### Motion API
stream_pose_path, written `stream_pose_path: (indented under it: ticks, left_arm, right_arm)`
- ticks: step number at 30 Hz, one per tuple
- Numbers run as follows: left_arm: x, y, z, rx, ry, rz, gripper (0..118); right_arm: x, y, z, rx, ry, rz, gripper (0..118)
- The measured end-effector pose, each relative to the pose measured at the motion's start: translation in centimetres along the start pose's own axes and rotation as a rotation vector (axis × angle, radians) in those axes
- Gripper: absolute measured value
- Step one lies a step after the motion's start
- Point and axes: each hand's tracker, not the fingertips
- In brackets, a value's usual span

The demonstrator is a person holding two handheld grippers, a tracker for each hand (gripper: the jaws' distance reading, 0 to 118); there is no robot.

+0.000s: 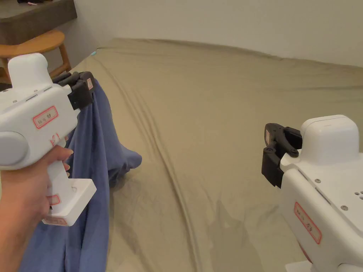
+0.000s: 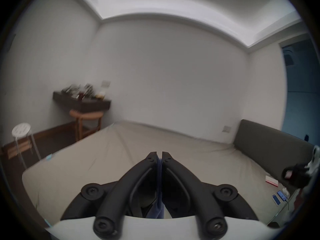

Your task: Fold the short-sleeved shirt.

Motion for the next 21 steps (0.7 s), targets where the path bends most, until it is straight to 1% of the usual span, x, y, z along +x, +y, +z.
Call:
stream_pose_path:
  ticks: [4, 7, 11, 14, 18, 21]
  left_arm:
    - [6.0, 5.3, -0.2, 0.091, -0.148, -0.097, 1]
    - [9.8, 7.6, -1.1, 0.132, -0.209, -0.195, 1]
    - [15.8, 9.7, -1.5, 0.156, -0.336, -0.233, 1]
    - [19.3, 9.0, -2.4, 0.157, -0.405, -0.255, 1]
    - [24.1, 6.6, -4.7, 0.119, -0.484, -0.284, 1]
    - [27.5, 3.3, -7.4, 0.058, -0.5, -0.311, 1]
  right_arm:
    - [2.6, 0.5, 2.6, 0.035, -0.069, -0.027, 0]
    - [4.8, 0.6, 4.6, 0.052, -0.119, -0.045, 0]
    - [7.7, 0.5, 6.8, 0.072, -0.213, -0.048, 0]
    - [9.4, 0.1, 8.1, 0.075, -0.311, -0.009, 0]
    - [11.7, -0.6, 9.4, 0.07, -0.336, -0.023, 0]
    - [13.4, -1.6, 9.7, 0.052, -0.374, -0.036, 0]
